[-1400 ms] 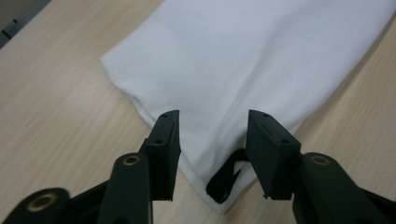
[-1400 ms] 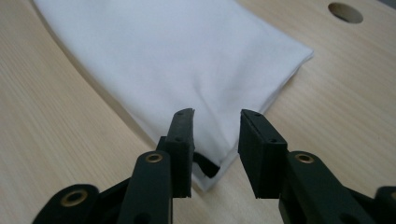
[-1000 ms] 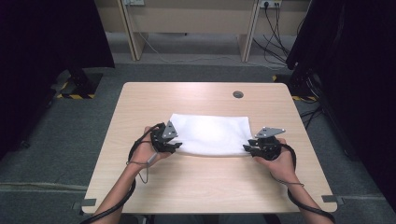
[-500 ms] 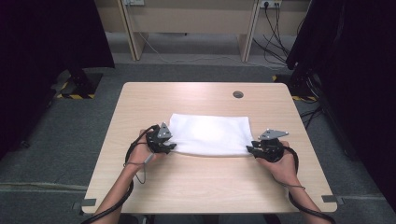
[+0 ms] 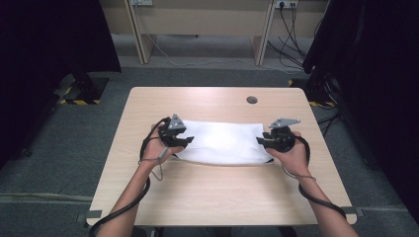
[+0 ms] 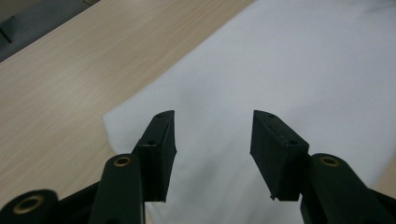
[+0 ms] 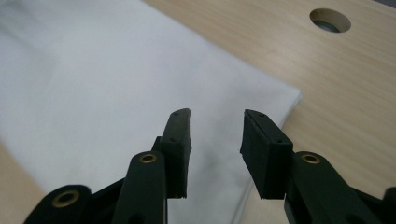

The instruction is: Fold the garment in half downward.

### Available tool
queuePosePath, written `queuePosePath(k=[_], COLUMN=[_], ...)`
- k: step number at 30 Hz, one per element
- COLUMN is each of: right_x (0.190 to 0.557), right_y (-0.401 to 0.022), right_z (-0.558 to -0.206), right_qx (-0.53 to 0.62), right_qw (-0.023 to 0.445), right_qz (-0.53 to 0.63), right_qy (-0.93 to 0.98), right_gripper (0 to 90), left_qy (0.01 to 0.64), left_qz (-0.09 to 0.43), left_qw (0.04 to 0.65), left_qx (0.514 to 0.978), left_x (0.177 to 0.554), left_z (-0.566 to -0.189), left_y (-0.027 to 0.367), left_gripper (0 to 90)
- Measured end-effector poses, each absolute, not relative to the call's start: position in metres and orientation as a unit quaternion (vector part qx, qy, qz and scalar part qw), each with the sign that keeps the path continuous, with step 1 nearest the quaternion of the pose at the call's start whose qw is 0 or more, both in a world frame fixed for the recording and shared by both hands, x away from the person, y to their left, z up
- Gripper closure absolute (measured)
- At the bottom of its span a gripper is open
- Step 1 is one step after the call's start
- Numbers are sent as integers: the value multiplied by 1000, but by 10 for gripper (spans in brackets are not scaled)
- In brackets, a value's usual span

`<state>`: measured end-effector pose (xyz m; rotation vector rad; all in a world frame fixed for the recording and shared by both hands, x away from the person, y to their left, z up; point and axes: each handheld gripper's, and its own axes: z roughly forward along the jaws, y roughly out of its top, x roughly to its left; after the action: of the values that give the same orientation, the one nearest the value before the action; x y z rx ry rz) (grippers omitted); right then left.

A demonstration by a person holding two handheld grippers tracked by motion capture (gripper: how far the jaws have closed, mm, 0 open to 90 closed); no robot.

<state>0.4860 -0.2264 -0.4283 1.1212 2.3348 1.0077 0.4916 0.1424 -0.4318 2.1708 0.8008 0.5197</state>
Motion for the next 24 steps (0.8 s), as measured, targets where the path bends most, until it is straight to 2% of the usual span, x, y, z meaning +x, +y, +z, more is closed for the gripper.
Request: queuePosePath(k=[4, 9, 21, 23, 24], right_x=[520, 541, 544, 544, 537], right_y=[-212, -206, -212, -212, -211], right_z=[-430, -443, -459, -459, -451], right_qx=[431, 462, 468, 468, 459], right_qw=[162, 162, 169, 169, 174], right_qz=[345, 313, 289, 289, 299], right_qy=[818, 814, 818, 818, 818], right_gripper=[600, 597, 604, 595, 592], left_qy=[354, 389, 383, 377, 351], left_qz=[202, 183, 196, 199, 204], left_qw=[364, 337, 314, 320, 328], left_qx=[838, 838, 847, 846, 853], left_x=[523, 541, 544, 537, 517], left_z=[-441, -460, -464, -457, -445], left_y=[137, 142, 142, 142, 142], left_gripper=[502, 519, 537, 533, 533])
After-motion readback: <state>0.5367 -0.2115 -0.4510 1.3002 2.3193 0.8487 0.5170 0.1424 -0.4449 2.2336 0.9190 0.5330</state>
